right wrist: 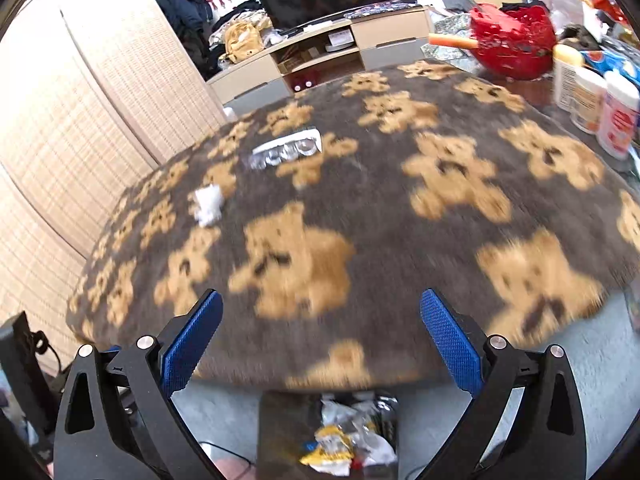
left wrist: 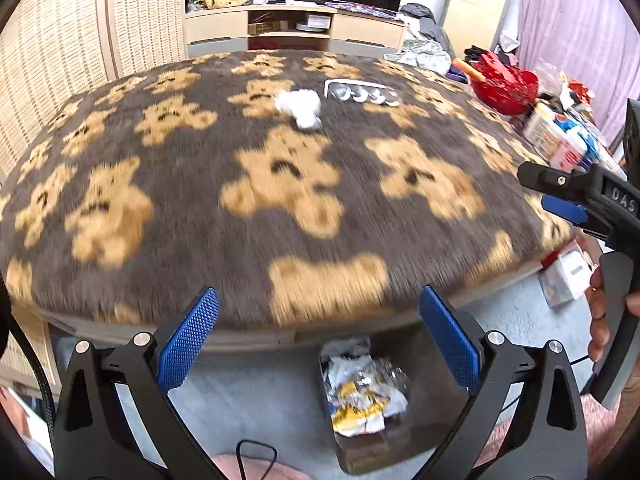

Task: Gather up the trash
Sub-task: 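Move both open grippers back over the remaining trash on the blanket, then grasp the white plastic bag with the left gripper while the right grasps the silver blister pack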

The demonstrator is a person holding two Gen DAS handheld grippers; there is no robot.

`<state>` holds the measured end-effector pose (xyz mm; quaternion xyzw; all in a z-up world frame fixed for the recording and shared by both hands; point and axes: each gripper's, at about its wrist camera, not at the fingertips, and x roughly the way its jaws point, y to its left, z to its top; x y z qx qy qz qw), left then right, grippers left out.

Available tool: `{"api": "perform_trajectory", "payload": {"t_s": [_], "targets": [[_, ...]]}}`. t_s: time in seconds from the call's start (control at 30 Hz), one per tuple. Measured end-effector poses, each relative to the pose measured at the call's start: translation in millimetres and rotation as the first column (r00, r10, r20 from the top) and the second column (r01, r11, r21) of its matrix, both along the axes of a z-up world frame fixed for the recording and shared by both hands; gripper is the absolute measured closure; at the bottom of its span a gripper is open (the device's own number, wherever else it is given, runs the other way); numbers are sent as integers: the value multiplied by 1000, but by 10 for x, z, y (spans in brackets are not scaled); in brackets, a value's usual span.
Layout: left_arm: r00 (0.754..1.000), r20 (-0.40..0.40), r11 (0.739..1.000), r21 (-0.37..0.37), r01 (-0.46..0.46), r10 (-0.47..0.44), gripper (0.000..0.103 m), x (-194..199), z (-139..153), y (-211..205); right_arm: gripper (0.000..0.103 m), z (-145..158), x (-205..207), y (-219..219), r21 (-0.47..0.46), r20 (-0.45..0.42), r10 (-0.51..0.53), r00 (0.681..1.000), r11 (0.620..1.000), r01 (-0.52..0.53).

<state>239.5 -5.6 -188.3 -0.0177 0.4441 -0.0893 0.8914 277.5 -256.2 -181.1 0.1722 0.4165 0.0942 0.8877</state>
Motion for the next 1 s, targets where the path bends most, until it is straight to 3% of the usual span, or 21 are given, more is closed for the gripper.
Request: {"api": "perform_trajectory", "payload": {"t_s": [0.23, 0.47, 0.67, 0.87, 0.93, 1.0], "targets": [[999, 18, 999, 9, -41, 40, 8, 672, 82, 12, 4, 82, 689, -2, -15, -6, -14, 1000, 1000, 14], [997, 3, 996, 8, -84, 84, 9, 1377, -35, 0, 4, 51, 1287, 82, -52, 15, 16, 1000, 999, -15], [996, -17, 996, 11, -90, 90, 18, 1799, -154, -61, 7, -50, 1690, 233, -112, 20, 64, 998, 992, -62], [995, -34, 994, 44, -96, 97, 50, 2040, -280, -86, 8, -221, 2002, 450, -194, 5, 139, 990, 972, -135], [995, -25, 994, 55, -97, 98, 74, 2090, -279, -62, 7, -273, 2078, 499, -209, 1, 153, 988, 966, -150], [994, -24, 993, 52, -106, 107, 81, 2157, -274, 1, 7, -332, 2159, 563, -223, -8, 174, 985, 960, -171]]}}
